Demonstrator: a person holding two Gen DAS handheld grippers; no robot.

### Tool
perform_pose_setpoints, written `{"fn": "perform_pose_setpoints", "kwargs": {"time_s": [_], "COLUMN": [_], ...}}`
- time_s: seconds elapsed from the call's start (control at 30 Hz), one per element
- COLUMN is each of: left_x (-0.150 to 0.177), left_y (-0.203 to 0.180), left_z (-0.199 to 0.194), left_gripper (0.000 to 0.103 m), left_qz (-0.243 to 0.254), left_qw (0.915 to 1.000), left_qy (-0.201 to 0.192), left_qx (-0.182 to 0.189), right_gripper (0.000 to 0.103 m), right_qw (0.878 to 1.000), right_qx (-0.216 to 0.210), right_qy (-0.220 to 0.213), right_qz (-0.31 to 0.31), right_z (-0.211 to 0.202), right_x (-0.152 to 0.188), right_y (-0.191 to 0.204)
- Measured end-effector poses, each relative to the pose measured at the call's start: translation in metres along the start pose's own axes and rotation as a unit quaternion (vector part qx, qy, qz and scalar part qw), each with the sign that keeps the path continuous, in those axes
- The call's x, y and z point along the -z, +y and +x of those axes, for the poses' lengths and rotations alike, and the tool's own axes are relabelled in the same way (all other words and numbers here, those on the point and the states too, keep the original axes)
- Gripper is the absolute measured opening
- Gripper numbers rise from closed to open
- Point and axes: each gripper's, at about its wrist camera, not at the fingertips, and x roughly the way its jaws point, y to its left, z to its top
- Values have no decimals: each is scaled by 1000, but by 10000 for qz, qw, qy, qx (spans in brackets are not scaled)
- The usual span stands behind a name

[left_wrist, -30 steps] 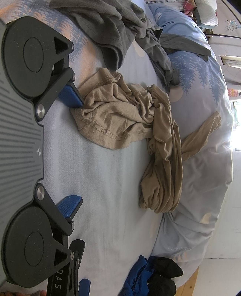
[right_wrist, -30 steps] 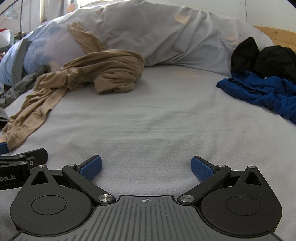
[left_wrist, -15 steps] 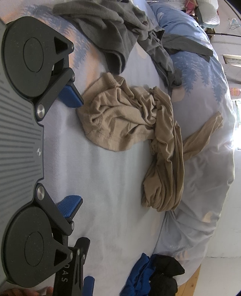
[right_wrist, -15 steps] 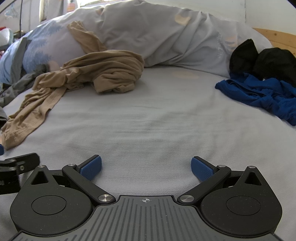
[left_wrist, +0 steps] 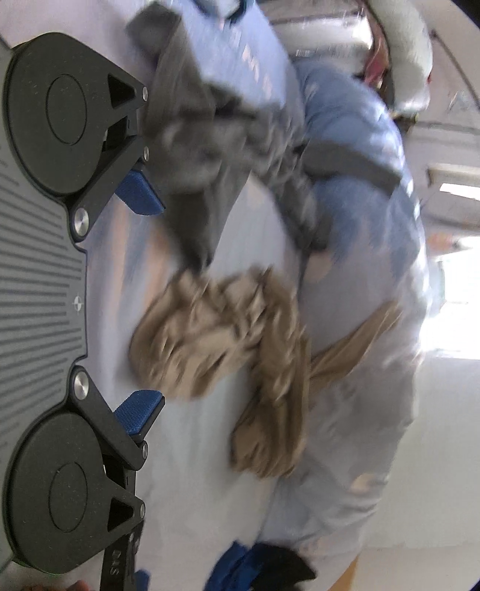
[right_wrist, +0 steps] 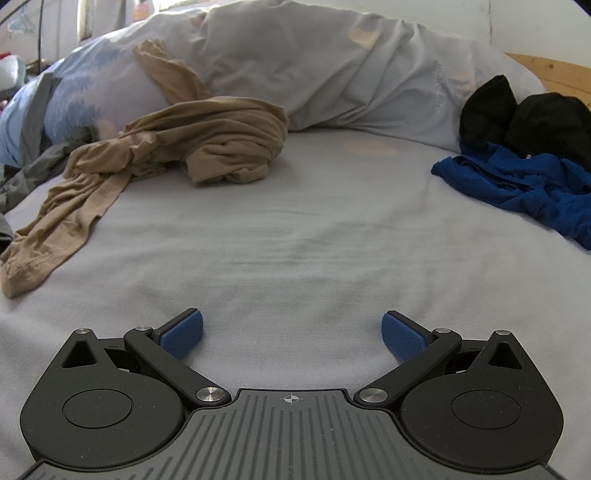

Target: Fold clothes

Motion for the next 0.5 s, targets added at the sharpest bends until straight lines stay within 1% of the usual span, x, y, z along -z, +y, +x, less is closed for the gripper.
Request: {"fn": "perform_pose_setpoints", "kwargs": {"time_s": [0.1, 0.17, 0.23, 0.27, 0.3, 0.33, 0.37, 0.4, 0.47, 0.5], "left_x": [-6, -7, -7, -7, -8, -8, -10, -12, -14, -15], "left_y": [27, 43, 53, 58, 62, 65, 71, 75, 82, 86], "left_z": [-3, -1, 4, 8, 11, 13, 15, 15, 13, 12], "left_gripper": [103, 103, 103, 99, 96, 87, 80, 77, 72, 71], "left_qz": [-219, -368, -422, -445, -473, -529, -647, -749, -841, -859], "left_qw": [9992, 9986, 9981, 9977, 9974, 9970, 9962, 9955, 9950, 9950], "left_qy": [-12, 74, 199, 301, 386, 454, 520, 554, 505, 470], "left_qx": [-326, -375, -408, -408, -387, -341, -253, -190, -174, -183], "right_gripper": [103, 103, 103, 103, 103, 103, 103, 103, 103, 103], "right_qw": [10000, 10000, 9999, 9996, 9987, 9970, 9937, 9887, 9747, 9648], "right_qx": [8, -5, -132, -270, -515, -774, -1109, -1475, -2182, -2545], "right_qy": [-20, -35, -45, -27, 14, 56, 100, 136, 218, 267], "right_qz": [-14, -31, -56, -34, 16, 68, 137, 220, 426, 608], "right_z": [-1, -2, -6, -8, -12, -15, -20, -23, -28, -29], "right_x": [0, 0, -1, -2, -3, -5, -7, -10, -16, -20], "right_y": [0, 1, 5, 10, 16, 23, 33, 45, 67, 80]}}
